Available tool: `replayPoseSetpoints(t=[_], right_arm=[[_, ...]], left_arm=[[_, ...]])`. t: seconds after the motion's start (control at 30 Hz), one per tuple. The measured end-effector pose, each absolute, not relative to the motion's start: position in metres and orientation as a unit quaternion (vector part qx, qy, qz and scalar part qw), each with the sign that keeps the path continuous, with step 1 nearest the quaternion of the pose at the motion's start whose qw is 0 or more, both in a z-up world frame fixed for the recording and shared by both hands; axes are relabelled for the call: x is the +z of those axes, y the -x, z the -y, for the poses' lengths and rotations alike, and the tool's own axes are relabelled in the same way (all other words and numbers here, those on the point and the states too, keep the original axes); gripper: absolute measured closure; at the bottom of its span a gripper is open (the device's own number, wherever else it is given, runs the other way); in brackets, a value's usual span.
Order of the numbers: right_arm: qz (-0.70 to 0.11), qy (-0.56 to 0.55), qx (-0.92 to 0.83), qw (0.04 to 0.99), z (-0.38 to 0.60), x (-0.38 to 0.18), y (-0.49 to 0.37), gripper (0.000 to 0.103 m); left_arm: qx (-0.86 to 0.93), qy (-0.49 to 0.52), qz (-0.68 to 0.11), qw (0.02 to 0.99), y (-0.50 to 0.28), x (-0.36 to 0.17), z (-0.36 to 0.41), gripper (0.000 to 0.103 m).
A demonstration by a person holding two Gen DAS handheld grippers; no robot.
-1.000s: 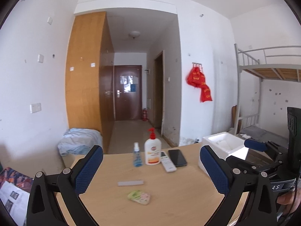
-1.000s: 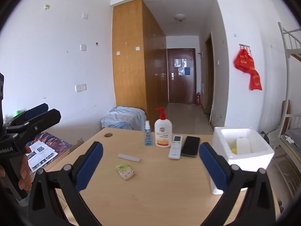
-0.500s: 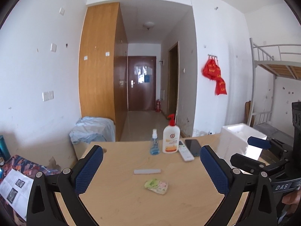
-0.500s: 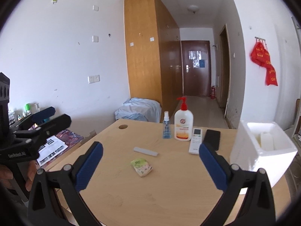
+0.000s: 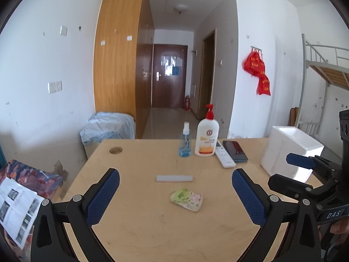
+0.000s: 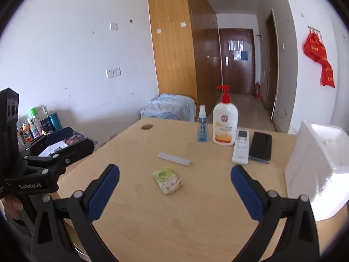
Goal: Organize soft objects
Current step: 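Move both tools back over the desk toward the tissue pack and foam tube, then lower the right tool onto the green-and-pink tissue pack and close it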
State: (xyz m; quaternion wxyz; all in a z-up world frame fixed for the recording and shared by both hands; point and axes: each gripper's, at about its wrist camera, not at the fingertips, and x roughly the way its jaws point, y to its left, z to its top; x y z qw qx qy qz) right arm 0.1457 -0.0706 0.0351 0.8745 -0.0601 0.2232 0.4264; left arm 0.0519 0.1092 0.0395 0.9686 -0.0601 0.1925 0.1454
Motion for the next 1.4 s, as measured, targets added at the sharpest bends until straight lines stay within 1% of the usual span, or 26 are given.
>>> replayPoseSetpoints(t=[0.33,0.93,1.4], right_arm=[[-0.261,0.079,0.443,0.854,0.042,0.010,-0.164,0.000],[-0.320,0.080,0.456,0.826,0.006,-0.029,-0.193,0.000],[-0.350,0.108,0.468,0.804,-0.031,-0.054,-0.213,0.000]], left_arm=[[0.153,0.073,-0.222,0.960,-0.082,0.017,-0.129,0.000],[0.116,0.094,-0.258,0.955,-0.150,-0.004,-0.170,0.000],[0.107,0.112,-0.323,0.933,-0.220,-0.051,-0.211,0.000]])
